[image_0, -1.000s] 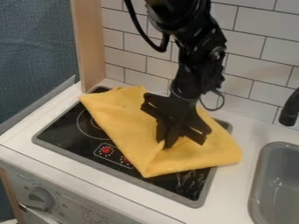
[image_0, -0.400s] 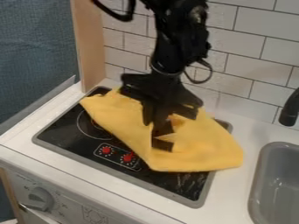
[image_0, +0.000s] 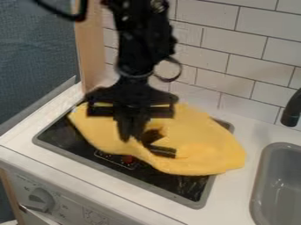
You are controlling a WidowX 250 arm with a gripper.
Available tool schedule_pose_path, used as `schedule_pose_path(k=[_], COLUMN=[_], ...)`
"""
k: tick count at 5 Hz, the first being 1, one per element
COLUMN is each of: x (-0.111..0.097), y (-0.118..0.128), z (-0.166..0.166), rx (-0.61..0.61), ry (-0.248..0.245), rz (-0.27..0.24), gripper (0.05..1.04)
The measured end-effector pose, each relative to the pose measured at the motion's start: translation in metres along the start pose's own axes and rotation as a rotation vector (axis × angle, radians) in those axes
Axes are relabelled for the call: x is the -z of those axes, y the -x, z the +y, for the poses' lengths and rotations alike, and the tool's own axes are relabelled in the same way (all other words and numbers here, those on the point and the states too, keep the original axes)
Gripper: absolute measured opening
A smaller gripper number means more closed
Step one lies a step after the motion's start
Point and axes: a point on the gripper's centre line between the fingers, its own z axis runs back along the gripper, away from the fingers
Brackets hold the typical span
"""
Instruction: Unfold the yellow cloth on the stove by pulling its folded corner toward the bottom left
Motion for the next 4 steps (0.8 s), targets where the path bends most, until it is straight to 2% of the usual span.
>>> schedule_pose_path(k=[1,2,3,4], x=[0.012,0.023,0.027,0.028], y=[0.011,0.017,0.018,0.019], z=[0.011,0.008,0.009,0.011], rx=[-0.13,-0.151,-0.174,-0.178], ry=[-0.08,-0.139,-0.172,-0.187], rz=[0.033,0.035,0.011,0.017], gripper=[0.049,0.049,0.073,0.229])
